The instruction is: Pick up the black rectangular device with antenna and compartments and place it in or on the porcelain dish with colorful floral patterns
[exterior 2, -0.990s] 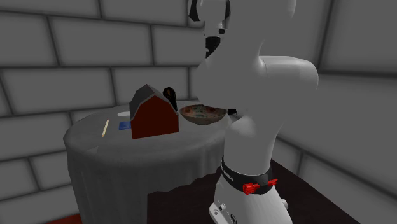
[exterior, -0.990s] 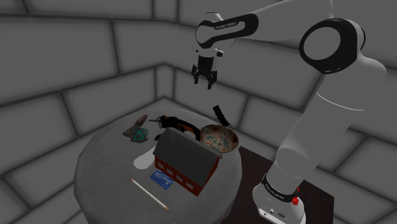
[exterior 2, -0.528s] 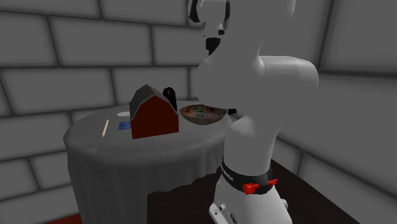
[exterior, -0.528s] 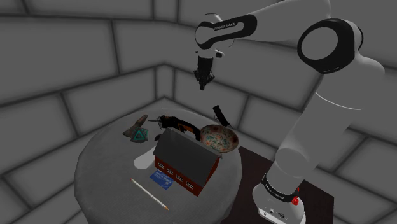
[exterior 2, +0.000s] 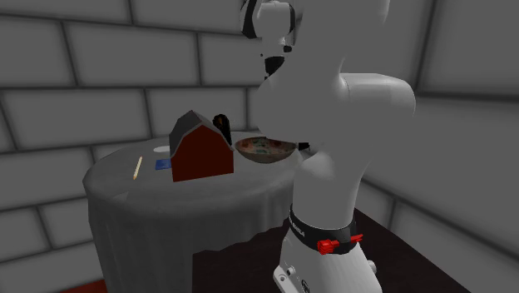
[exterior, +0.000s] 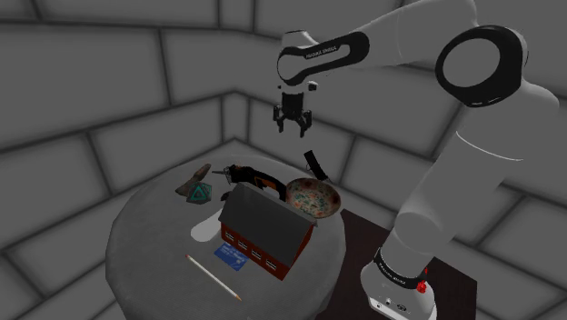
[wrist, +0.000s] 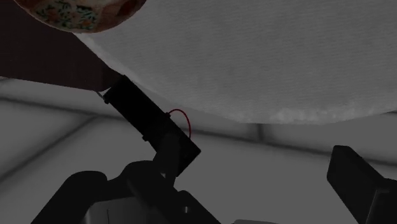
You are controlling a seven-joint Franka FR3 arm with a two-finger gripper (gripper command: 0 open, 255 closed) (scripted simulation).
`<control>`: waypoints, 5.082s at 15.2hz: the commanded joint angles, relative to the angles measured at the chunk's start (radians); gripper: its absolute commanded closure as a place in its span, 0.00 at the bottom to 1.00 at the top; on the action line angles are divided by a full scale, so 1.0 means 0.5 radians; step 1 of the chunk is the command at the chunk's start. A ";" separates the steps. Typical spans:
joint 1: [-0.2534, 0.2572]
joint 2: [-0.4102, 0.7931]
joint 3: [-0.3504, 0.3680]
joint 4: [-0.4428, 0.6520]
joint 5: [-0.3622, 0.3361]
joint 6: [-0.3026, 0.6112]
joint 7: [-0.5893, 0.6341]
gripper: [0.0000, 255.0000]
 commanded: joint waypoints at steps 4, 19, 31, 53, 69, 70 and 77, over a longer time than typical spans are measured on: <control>0.051 -0.178 0.048 -0.465 -0.346 0.226 -0.446 0.00; -0.061 -0.291 -0.036 -1.193 -1.178 0.899 -0.984 0.00; -0.067 -0.278 -0.040 -1.196 -1.191 0.915 -0.977 1.00; 0.000 -0.611 -0.038 -1.049 -0.955 0.492 -1.277 1.00; 0.276 -1.121 0.269 -1.219 -0.612 0.016 -1.094 1.00; 0.311 -1.156 0.306 -1.236 -0.573 -0.020 -1.060 1.00; 0.487 -1.271 0.506 -1.320 -0.365 -0.138 -0.853 1.00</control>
